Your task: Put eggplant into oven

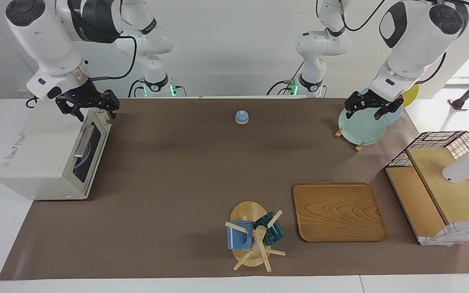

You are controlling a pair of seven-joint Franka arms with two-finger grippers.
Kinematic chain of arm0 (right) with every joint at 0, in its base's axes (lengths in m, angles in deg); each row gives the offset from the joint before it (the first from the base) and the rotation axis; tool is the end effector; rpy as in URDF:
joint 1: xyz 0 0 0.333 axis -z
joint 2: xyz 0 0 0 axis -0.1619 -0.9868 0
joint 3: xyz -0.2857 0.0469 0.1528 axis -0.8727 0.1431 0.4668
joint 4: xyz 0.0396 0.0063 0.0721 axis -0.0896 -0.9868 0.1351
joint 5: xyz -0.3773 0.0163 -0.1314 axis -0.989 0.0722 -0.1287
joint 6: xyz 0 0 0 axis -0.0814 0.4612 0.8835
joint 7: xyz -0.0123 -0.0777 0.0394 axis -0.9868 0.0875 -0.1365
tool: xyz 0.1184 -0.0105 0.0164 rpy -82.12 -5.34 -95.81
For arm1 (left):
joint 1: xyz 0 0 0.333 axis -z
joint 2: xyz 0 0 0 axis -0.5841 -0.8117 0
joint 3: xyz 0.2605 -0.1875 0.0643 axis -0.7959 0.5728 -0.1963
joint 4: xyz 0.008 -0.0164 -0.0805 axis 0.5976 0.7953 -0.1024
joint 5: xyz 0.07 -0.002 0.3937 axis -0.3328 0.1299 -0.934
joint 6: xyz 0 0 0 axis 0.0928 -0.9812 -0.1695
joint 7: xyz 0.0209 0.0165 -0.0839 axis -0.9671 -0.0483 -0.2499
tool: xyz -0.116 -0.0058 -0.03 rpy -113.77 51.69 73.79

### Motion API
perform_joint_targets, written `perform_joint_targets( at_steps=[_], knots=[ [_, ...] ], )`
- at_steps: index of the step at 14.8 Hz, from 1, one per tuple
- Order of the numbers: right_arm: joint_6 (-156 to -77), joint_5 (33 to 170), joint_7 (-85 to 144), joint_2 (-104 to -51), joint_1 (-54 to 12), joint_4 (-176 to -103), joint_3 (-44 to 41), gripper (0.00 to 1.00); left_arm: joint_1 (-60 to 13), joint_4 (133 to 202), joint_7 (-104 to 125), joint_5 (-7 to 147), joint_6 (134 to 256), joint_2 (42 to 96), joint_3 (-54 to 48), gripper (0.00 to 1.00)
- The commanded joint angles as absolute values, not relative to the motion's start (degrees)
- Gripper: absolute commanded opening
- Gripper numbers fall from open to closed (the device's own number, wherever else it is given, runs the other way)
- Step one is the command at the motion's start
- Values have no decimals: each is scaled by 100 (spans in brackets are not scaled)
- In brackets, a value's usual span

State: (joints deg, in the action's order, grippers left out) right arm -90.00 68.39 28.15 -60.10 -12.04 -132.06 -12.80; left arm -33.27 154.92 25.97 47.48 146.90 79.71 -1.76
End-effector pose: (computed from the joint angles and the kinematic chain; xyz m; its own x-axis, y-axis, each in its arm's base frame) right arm 0.5475 -0.0179 0.5902 0.9935 0.0943 -0.0640 0.0965 -0.9948 0.0327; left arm 0.5463 -0.0699 0.5797 0.9887 -0.1192 -0.0905 -0.1158 -0.9924 0.0424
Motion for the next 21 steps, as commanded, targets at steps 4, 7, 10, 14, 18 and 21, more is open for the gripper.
perform_joint_targets(
  at_steps=[4, 7, 10, 14, 18, 21],
  knots=[
    [-8927, 7003, 2703, -5910, -1169, -13181, -1134, 100, -3372, 15614, 2570, 4804, 14749, 8114, -169, 100],
    [-8936, 7003, 2703, -5892, -1160, -13181, -1134, 100, -3372, 15614, 2570, 4804, 14749, 8105, -169, 100],
    [-8936, 7056, 2686, -5901, -1160, -13190, -1134, 100, -3372, 15614, 2570, 4804, 14749, 8114, -169, 100],
    [-8944, 7285, 2659, -5901, -1125, -13181, -1160, 100, -3372, 15614, 2570, 4804, 14749, 8114, -169, 100],
    [-8962, 7249, 2686, -5901, -1151, -13190, -1151, 100, -3372, 15614, 2570, 4804, 14749, 8105, -169, 100],
    [-8953, 7249, 2686, -5901, -1151, -13190, -1151, 100, -3372, 15614, 2570, 4804, 14749, 8114, -169, 100]
  ],
)
